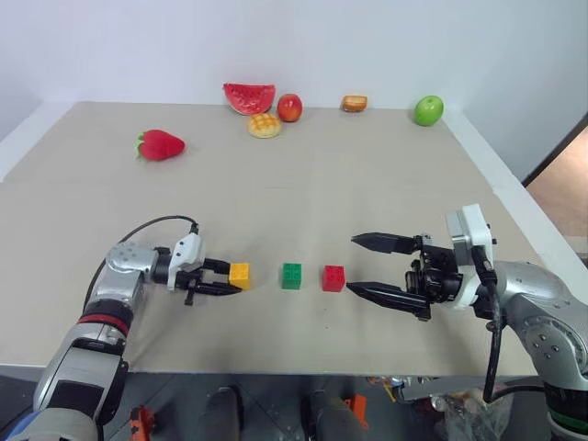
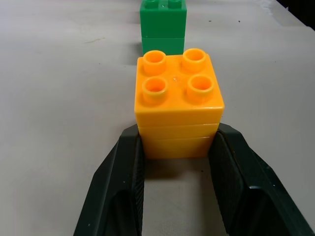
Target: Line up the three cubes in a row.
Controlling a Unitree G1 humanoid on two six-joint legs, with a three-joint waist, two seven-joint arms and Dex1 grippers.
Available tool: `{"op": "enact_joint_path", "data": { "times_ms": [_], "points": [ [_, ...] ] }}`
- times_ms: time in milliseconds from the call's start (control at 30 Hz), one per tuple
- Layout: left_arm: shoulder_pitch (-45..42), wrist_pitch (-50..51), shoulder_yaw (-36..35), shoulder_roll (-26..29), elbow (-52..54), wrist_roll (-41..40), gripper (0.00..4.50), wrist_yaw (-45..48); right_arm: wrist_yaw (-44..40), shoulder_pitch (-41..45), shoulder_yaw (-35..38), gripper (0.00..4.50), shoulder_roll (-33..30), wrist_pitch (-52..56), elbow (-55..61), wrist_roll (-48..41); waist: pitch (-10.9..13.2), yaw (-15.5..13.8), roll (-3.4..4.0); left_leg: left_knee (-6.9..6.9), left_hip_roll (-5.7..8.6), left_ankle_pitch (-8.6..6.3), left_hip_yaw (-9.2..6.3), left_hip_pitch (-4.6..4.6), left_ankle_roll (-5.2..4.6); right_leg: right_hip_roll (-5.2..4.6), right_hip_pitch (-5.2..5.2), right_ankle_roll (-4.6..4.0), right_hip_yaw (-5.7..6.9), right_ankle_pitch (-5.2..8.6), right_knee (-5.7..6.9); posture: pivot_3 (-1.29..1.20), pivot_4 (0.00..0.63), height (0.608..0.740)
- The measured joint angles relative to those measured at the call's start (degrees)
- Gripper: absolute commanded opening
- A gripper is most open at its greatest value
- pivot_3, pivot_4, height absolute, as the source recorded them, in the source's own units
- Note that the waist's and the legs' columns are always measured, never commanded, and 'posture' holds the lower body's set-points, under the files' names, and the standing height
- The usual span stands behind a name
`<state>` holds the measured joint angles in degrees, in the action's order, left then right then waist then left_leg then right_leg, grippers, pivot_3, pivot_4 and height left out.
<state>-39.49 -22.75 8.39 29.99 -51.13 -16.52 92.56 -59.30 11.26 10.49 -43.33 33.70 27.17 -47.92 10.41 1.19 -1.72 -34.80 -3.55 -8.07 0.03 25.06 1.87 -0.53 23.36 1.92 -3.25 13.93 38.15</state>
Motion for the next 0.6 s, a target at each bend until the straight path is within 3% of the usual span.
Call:
{"op": "enact_joint_path", "data": {
  "times_ms": [600],
  "points": [
    [-3.1, -1.8, 2.1, -2.5, -2.2, 0.3, 1.28, 0.0, -0.2, 1.2, -0.7, 4.24, 0.1, -0.3, -1.9, 0.9, 0.0, -0.2, 0.0, -0.05, 0.42, 0.12, 0.08, 0.35, -0.16, -0.52, 0.0, 0.45, 0.15, 0.23, -0.03, 0.0, 0.15, 0.74]
  ]
}}
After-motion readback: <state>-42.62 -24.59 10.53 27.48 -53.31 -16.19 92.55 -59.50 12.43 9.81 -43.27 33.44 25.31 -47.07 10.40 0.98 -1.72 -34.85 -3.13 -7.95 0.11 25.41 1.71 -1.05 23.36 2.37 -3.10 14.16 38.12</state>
